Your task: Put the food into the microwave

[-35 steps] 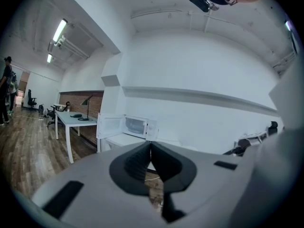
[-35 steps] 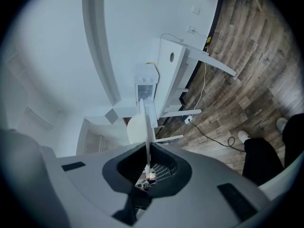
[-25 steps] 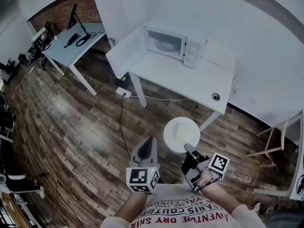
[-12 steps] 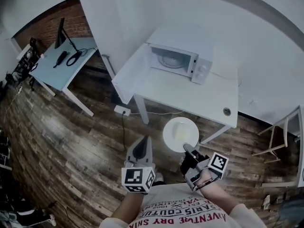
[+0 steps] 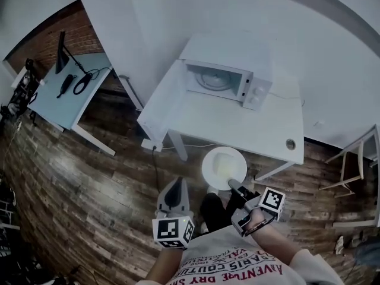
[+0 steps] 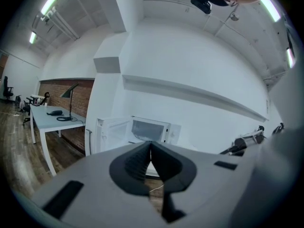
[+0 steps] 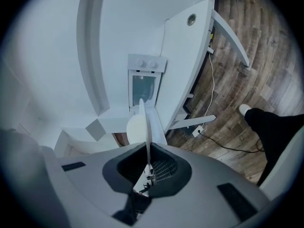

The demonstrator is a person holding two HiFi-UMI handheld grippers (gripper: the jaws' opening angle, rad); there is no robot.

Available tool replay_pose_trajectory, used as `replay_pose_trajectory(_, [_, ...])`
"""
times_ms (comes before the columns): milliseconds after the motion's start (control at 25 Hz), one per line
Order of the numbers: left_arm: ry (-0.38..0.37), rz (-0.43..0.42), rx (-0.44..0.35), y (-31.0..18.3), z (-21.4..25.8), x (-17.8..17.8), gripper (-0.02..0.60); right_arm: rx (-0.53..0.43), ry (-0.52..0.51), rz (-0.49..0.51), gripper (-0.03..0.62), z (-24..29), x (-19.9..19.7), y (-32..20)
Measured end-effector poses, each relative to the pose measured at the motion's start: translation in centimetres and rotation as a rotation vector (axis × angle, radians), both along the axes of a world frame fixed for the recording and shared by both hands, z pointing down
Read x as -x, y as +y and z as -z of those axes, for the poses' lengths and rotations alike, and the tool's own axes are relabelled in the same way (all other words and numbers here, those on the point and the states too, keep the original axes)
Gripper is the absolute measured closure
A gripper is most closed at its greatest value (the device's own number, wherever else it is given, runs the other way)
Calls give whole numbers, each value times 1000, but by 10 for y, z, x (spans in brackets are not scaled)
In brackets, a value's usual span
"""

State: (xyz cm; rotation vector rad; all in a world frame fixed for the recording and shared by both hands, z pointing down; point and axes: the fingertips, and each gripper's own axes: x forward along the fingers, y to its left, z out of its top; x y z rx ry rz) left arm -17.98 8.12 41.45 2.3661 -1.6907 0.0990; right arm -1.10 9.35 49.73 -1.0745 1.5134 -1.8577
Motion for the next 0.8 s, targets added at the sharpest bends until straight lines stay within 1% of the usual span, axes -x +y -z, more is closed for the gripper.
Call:
replay_pose_trajectory(120, [21, -10, -1, -30, -1, -3, 575, -5, 12, -23, 571, -5, 0, -36])
replay_pose_trajectory(200, [22, -25, -4, -56, -1, -7, 575, -13, 24, -30, 571, -7, -1, -64])
replay_pose_trajectory(440, [13, -38, 8, -156, -4, -14, 575, -27, 28, -21, 571, -4, -6, -157])
replay_pose_trajectory(600, [-7, -90, -2, -211, 2, -34, 575, -34, 44, -16, 571, -1, -20, -208])
replay_pose_trajectory(800, [-17, -130, 4, -261, 2, -50, 575, -34, 66, -49, 571, 0, -35, -254])
